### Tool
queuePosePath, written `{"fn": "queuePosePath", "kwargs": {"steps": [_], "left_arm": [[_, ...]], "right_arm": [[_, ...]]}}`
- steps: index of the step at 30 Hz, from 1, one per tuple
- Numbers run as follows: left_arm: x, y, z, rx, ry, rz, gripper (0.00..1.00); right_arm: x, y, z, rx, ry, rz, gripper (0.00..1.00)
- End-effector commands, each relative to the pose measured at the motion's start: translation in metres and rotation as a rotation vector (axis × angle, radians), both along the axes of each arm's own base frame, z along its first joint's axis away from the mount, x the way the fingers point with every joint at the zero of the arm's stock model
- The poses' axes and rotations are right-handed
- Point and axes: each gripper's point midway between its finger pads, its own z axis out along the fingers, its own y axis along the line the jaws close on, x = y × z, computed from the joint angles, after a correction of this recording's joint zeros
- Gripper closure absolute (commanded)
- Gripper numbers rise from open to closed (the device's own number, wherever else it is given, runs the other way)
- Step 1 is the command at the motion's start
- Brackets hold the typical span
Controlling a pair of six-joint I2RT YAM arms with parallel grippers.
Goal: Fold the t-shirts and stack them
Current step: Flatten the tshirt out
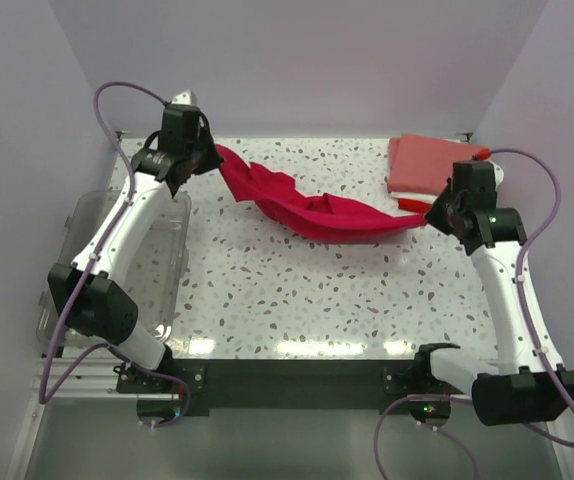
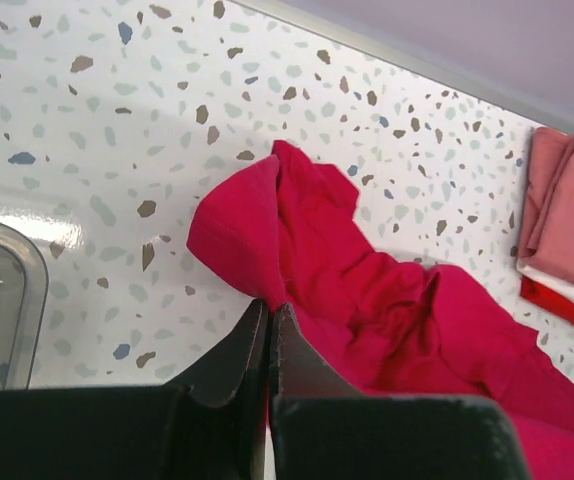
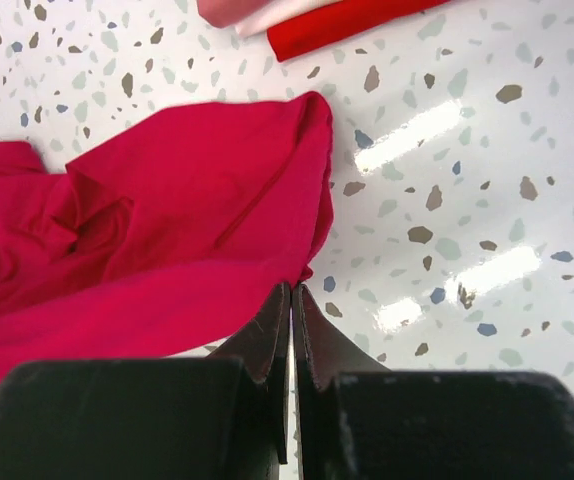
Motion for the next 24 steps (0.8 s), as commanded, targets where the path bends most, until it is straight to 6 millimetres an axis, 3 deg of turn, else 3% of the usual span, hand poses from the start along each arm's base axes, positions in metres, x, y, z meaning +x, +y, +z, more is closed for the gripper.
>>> {"fn": "queuePosePath", "kwargs": {"steps": [1,2,3,7,9,12,14,16,19,20,22,23,24], "left_arm": [[-0.008,0.0,0.071,-0.012,-0.138,-0.044,1.0],[-0.009,-0.001,0.087,-0.018,-0.166,-0.051,1.0],[-0.009,-0.001,0.093,-0.019,-0.173,-0.055,1.0],[-0.017,0.002,0.112,-0.019,-0.205,-0.057,1.0],[-0.023,0.006,0.106,-0.008,-0.196,-0.048,1.0],[-0.034,0.009,0.079,0.007,-0.133,-0.045,1.0],[-0.045,0.012,0.069,0.002,-0.107,-0.038,1.0],[-0.053,0.015,0.073,-0.008,-0.118,-0.025,1.0],[-0.067,0.022,0.092,-0.013,-0.155,-0.01,1.0],[-0.072,0.025,0.109,-0.018,-0.19,-0.001,1.0],[-0.08,0.028,0.125,-0.022,-0.219,0.002,1.0],[-0.087,0.031,0.144,-0.034,-0.265,0.006,1.0],[-0.091,0.033,0.153,-0.04,-0.286,0.01,1.0]], "right_arm": [[-0.008,-0.012,0.039,-0.07,-0.046,-0.007,1.0],[-0.007,-0.012,0.045,-0.075,-0.057,-0.004,1.0],[-0.006,-0.012,0.06,-0.076,-0.092,-0.001,1.0],[-0.005,-0.012,0.084,-0.079,-0.145,0.003,1.0],[-0.007,-0.011,0.078,-0.08,-0.124,0.015,1.0],[-0.014,-0.007,0.061,-0.064,-0.081,0.029,1.0],[-0.024,-0.007,0.064,-0.049,-0.101,0.014,1.0],[-0.035,-0.009,0.073,-0.047,-0.124,0.004,1.0],[-0.046,-0.015,0.097,-0.068,-0.161,-0.013,1.0],[-0.049,-0.017,0.114,-0.081,-0.195,-0.017,1.0],[-0.053,-0.024,0.133,-0.105,-0.243,-0.043,1.0],[-0.054,-0.025,0.143,-0.113,-0.265,-0.049,1.0],[-0.058,-0.027,0.164,-0.117,-0.318,-0.057,1.0]]}}
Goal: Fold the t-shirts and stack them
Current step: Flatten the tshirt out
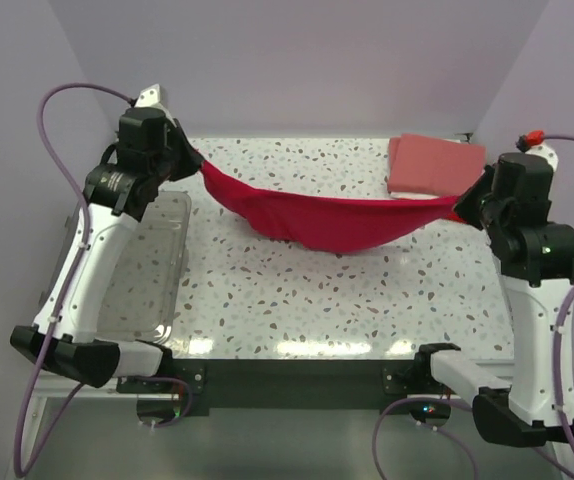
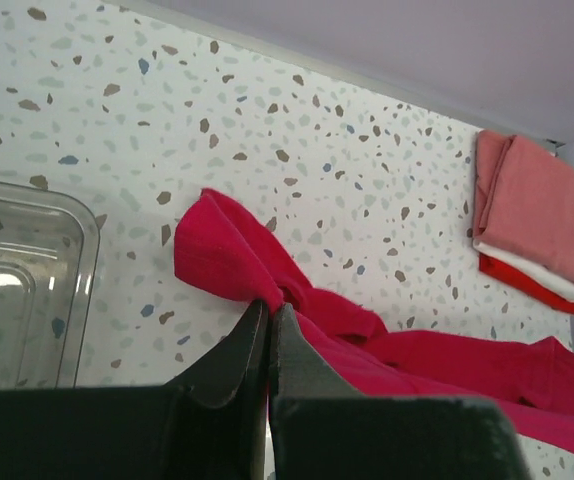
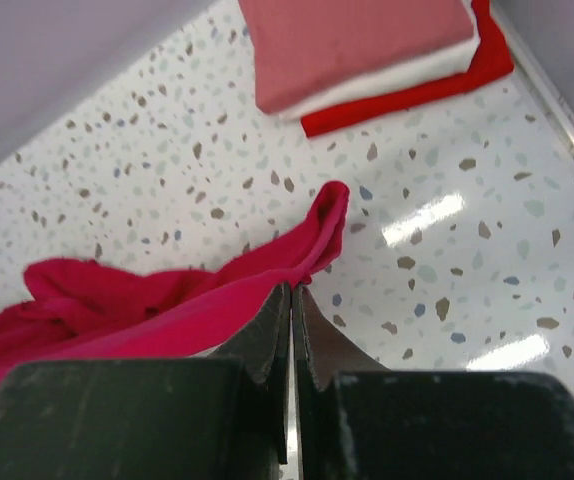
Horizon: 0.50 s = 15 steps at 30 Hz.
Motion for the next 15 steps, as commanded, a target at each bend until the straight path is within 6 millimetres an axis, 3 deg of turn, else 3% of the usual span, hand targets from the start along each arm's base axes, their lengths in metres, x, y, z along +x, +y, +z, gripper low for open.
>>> {"fn": "queuePosePath", "kwargs": {"steps": [1,2,5,9,12,15], "left_arm": [[-0.028,0.015,0.08,-0.049,-0.194,0.036,1.0],[-0.038,0.019,0.1,-0.063,-0.243,0.047,1.0],[-0.059,0.03,0.137,-0.088,-0.322,0.074,1.0],[-0.082,0.038,0.177,-0.127,-0.418,0.09,1.0],[-0.091,0.036,0.197,-0.165,-0.463,0.074,1.0],[-0.086,0.025,0.195,-0.18,-0.463,0.02,1.0]], "right_arm": [[-0.016,-0.018,0.06,-0.061,-0.155,-0.071,1.0],[-0.02,-0.019,0.082,-0.061,-0.214,-0.074,1.0],[-0.027,-0.025,0.111,-0.075,-0.289,-0.097,1.0],[-0.048,-0.031,0.164,-0.101,-0.464,-0.115,1.0],[-0.052,-0.033,0.182,-0.11,-0.512,-0.121,1.0],[-0.042,-0.028,0.178,-0.105,-0.491,-0.094,1.0]]}}
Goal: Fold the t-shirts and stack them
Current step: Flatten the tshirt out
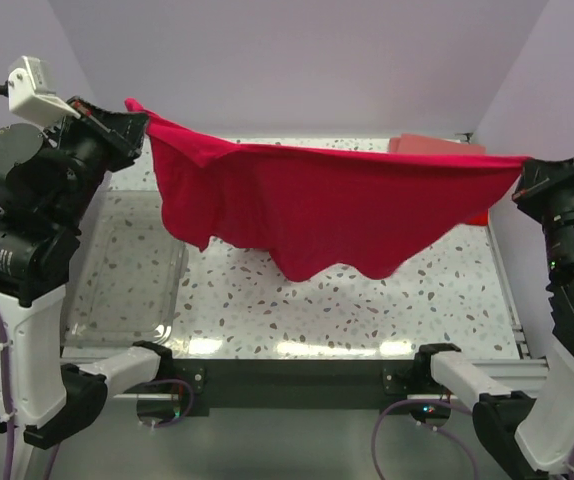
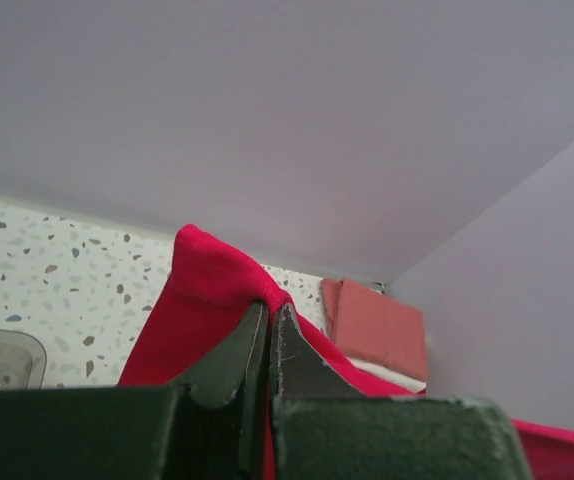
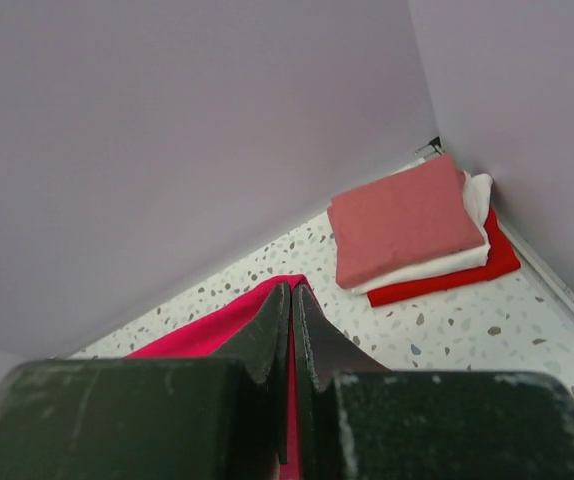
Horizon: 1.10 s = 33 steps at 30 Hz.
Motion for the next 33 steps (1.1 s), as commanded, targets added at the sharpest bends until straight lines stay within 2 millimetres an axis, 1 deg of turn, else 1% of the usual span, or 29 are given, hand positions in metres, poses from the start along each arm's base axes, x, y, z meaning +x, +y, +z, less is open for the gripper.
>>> {"fn": "queuePosePath", "kwargs": {"steps": [1,2,3,4,5,7,8,9,10,11,12,13,14,15,16,17,18,19,20,21,22,23,25,26,28,29,31,32,33], "left_arm": [[0.02,-0.012,-0.014,0.001,0.037,-0.033,1.0],[0.03,-0.019,-0.025,0.013,0.07,-0.056,1.0],[0.037,-0.024,-0.033,0.027,0.091,-0.074,1.0],[0.046,-0.03,-0.043,0.04,0.117,-0.095,1.0],[0.061,-0.04,-0.057,0.052,0.154,-0.127,1.0],[0.077,-0.05,-0.061,0.074,0.158,-0.161,1.0],[0.092,-0.056,-0.072,0.086,0.184,-0.173,1.0],[0.101,-0.058,-0.072,0.104,0.171,-0.175,1.0],[0.106,-0.058,-0.061,0.11,0.144,-0.174,1.0],[0.124,-0.062,-0.07,0.125,0.163,-0.168,1.0],[0.132,-0.063,-0.067,0.145,0.149,-0.169,1.0],[0.133,-0.063,-0.045,0.144,0.094,-0.168,1.0],[0.151,-0.069,-0.052,0.156,0.109,-0.174,1.0],[0.156,-0.071,-0.045,0.17,0.086,-0.18,1.0],[0.155,-0.072,-0.026,0.167,0.032,-0.184,1.0],[0.165,-0.075,-0.027,0.171,0.031,-0.189,1.0],[0.166,-0.076,-0.022,0.178,0.008,-0.191,1.0],[0.167,-0.077,-0.011,0.173,-0.032,-0.193,1.0],[0.166,-0.077,-0.006,0.171,-0.052,-0.193,1.0],[0.165,-0.076,0.004,0.171,-0.088,-0.19,1.0],[0.166,-0.077,0.002,0.173,-0.091,-0.191,1.0],[0.158,-0.074,0.011,0.171,-0.12,-0.187,1.0],[0.156,-0.073,0.014,0.179,-0.151,-0.185,1.0],[0.144,-0.069,0.025,0.179,-0.182,-0.178,1.0],[0.137,-0.065,0.03,0.193,-0.206,-0.166,1.0],[0.125,-0.06,0.041,0.195,-0.234,-0.156,1.0],[0.106,-0.053,0.054,0.204,-0.27,-0.145,1.0],[0.098,-0.05,0.06,0.205,-0.284,-0.141,1.0],[0.092,-0.048,0.063,0.204,-0.29,-0.139,1.0]], "right_arm": [[0.021,-0.005,-0.002,-0.034,0.024,-0.024,1.0],[0.026,-0.003,-0.007,-0.027,0.035,-0.015,1.0],[0.038,0.002,-0.018,-0.022,0.063,0.006,1.0],[0.046,0.004,-0.024,-0.019,0.077,0.016,1.0],[0.054,0.006,-0.031,-0.01,0.091,0.023,1.0],[0.071,0.011,-0.04,-0.004,0.107,0.043,1.0],[0.084,0.012,-0.046,-0.003,0.118,0.047,1.0],[0.092,0.015,-0.049,-0.004,0.126,0.058,1.0],[0.099,0.015,-0.052,-0.005,0.131,0.06,1.0],[0.114,0.016,-0.058,-0.012,0.147,0.065,1.0],[0.121,0.017,-0.059,-0.016,0.151,0.069,1.0],[0.127,0.018,-0.06,-0.02,0.155,0.073,1.0],[0.134,0.017,-0.057,-0.029,0.144,0.072,1.0],[0.145,0.018,-0.061,-0.032,0.16,0.071,1.0],[0.151,0.018,-0.062,-0.035,0.162,0.073,1.0],[0.154,0.018,-0.053,-0.038,0.14,0.073,1.0],[0.163,0.019,-0.056,-0.039,0.15,0.074,1.0],[0.166,0.018,-0.052,-0.041,0.141,0.072,1.0],[0.166,0.018,-0.04,-0.043,0.114,0.071,1.0],[0.172,0.018,-0.039,-0.045,0.118,0.072,1.0],[0.172,0.018,-0.034,-0.047,0.106,0.072,1.0],[0.17,0.018,-0.024,-0.051,0.083,0.072,1.0],[0.168,0.019,-0.015,-0.055,0.063,0.08,1.0],[0.165,0.019,-0.01,-0.058,0.051,0.08,1.0],[0.158,0.018,-0.005,-0.059,0.033,0.078,1.0],[0.148,0.017,-0.002,-0.056,0.02,0.074,1.0],[0.135,0.015,0.009,-0.053,-0.033,0.067,1.0],[0.12,0.014,0.017,-0.051,-0.063,0.061,1.0],[0.113,0.013,0.02,-0.052,-0.075,0.056,1.0]]}}
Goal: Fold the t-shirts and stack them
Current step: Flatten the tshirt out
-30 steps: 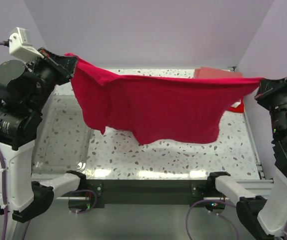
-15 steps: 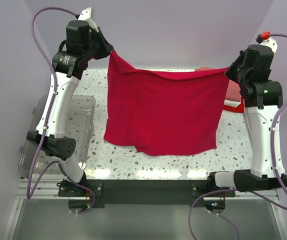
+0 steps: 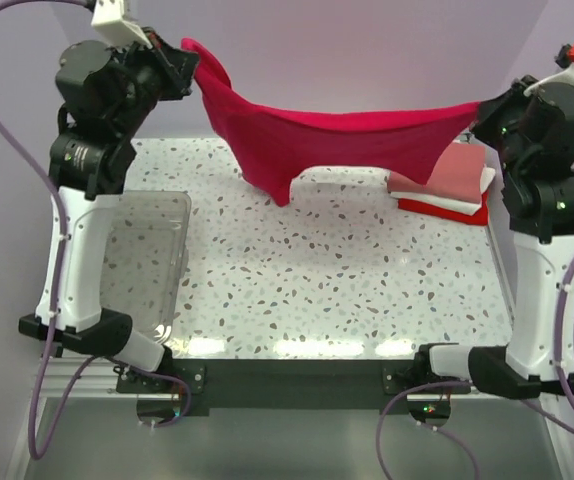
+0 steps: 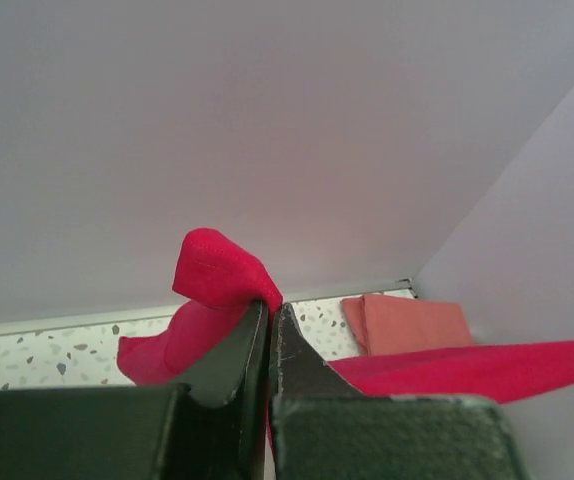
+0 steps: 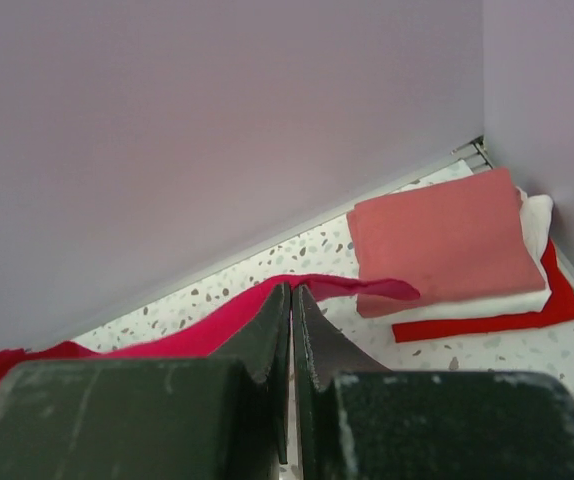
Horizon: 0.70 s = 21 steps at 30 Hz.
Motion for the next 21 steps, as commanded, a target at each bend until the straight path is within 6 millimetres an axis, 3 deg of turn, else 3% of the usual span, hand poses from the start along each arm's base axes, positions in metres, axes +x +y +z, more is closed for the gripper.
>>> {"fn": "queuePosePath", "kwargs": {"steps": [1,4,9,14,18,21], "left_arm": [[-0.054,0.018,0.068,-0.017,-0.217,0.008,1.0],[-0.085,0.022,0.084,-0.05,-0.255,-0.017,1.0],[-0.124,0.024,0.09,-0.109,-0.264,-0.066,1.0],[-0.165,0.036,0.105,-0.161,-0.292,-0.067,1.0],[-0.18,0.032,0.118,-0.2,-0.318,-0.113,1.0],[-0.171,0.019,0.115,-0.211,-0.298,-0.171,1.0]], "right_arm": [[-0.043,-0.008,0.048,-0.01,-0.171,-0.029,1.0],[-0.076,-0.013,0.066,-0.011,-0.227,-0.044,1.0],[-0.137,-0.03,0.09,-0.001,-0.322,-0.131,1.0],[-0.183,-0.041,0.104,0.012,-0.37,-0.185,1.0],[-0.199,-0.047,0.106,0.027,-0.368,-0.218,1.0],[-0.203,-0.051,0.101,0.044,-0.361,-0.244,1.0]]}}
